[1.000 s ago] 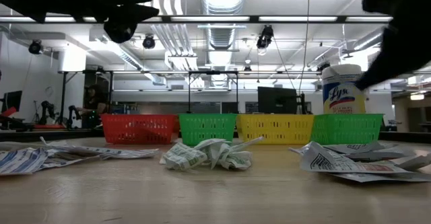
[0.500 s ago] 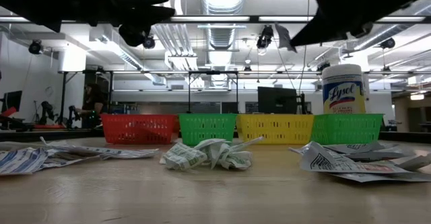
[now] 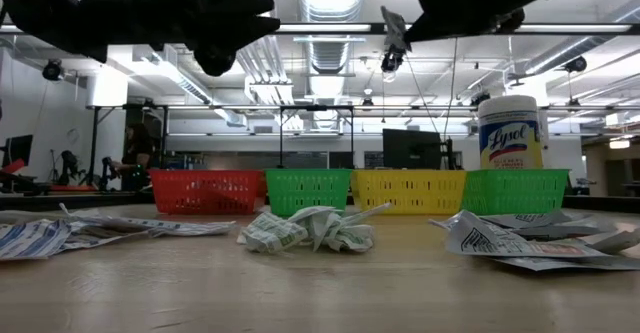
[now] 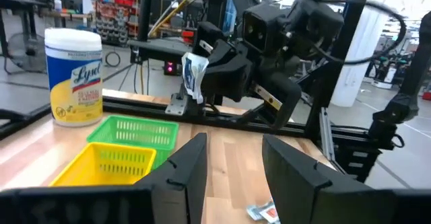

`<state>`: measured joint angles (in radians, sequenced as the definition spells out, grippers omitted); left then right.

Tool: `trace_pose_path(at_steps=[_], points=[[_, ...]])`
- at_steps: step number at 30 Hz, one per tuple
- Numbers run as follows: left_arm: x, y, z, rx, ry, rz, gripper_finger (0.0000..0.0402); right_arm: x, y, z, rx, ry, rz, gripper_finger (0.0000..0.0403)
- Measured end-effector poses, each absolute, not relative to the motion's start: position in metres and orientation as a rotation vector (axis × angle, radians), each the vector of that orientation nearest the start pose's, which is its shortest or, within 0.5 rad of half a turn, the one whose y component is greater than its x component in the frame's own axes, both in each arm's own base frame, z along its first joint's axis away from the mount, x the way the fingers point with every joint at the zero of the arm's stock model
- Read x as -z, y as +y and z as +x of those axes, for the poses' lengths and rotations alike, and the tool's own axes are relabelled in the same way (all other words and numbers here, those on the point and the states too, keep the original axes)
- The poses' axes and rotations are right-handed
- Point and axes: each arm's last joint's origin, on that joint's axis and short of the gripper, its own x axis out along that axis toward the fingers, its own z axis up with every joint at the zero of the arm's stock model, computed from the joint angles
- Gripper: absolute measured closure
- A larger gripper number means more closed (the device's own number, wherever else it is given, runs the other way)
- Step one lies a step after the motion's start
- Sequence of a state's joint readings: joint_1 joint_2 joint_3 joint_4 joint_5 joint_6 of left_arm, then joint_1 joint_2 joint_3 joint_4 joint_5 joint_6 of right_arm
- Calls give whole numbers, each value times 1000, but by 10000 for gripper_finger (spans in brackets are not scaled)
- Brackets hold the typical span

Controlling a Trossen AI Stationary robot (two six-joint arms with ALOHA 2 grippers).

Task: Pick & Place First Aid Supplies
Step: Put the alcohol pad into the red basket

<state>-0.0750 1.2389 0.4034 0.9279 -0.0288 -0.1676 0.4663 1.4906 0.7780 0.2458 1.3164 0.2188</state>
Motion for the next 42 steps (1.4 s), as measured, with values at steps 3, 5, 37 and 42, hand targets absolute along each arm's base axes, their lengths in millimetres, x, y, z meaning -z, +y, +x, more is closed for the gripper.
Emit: trace_pose_path(at_steps=[3, 5, 37, 42], points=[[-219, -17, 243, 49, -101, -162, 264, -223, 103, 275, 865, 195, -182, 395], [-219, -17, 248, 36, -98, -159, 264, -225, 102, 277, 869, 189, -185, 395], [-232, -16, 296, -132, -53, -55, 264, -224, 141, 366, 1018, 342, -537, 395], [-232, -16, 296, -133, -53, -58, 264, -222, 142, 369, 1014, 349, -548, 395]])
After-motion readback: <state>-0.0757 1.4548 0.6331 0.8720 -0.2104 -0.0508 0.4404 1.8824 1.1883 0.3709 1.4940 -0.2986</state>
